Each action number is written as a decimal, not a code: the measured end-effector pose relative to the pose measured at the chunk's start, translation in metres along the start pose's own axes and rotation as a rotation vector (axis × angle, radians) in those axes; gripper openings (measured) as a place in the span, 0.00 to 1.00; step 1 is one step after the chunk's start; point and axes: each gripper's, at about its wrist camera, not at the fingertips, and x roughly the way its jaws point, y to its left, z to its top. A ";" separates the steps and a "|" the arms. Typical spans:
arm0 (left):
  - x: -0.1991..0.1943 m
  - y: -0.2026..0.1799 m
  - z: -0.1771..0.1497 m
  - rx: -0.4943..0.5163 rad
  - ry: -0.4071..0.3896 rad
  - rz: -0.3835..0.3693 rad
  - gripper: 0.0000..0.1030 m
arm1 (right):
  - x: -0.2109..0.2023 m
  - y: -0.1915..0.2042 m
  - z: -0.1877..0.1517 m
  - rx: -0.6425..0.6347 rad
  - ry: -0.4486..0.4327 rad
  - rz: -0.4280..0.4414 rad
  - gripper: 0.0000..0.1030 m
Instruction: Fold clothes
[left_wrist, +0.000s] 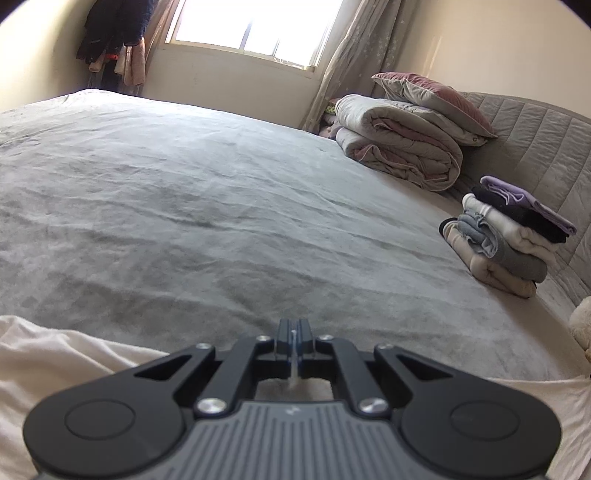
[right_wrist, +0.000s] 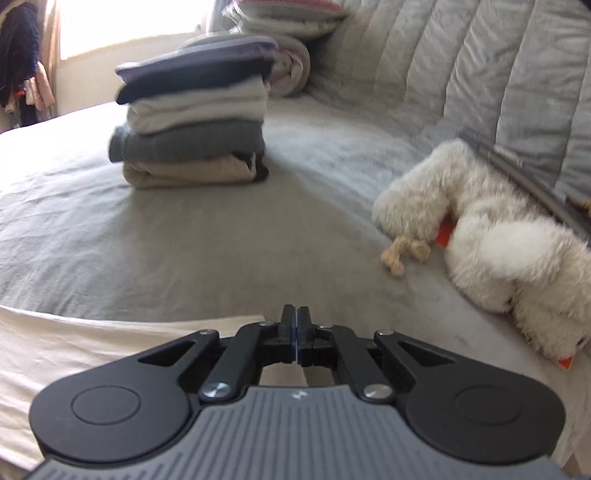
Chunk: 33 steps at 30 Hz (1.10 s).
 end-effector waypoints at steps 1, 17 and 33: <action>0.000 -0.001 0.000 0.009 0.004 0.004 0.04 | 0.000 -0.002 0.001 0.020 0.007 0.002 0.04; 0.002 -0.005 0.001 0.034 0.018 -0.005 0.03 | 0.010 0.023 0.001 -0.037 0.054 0.111 0.05; 0.000 -0.011 0.001 0.074 0.003 0.040 0.25 | 0.004 0.039 0.008 -0.113 0.011 -0.044 0.23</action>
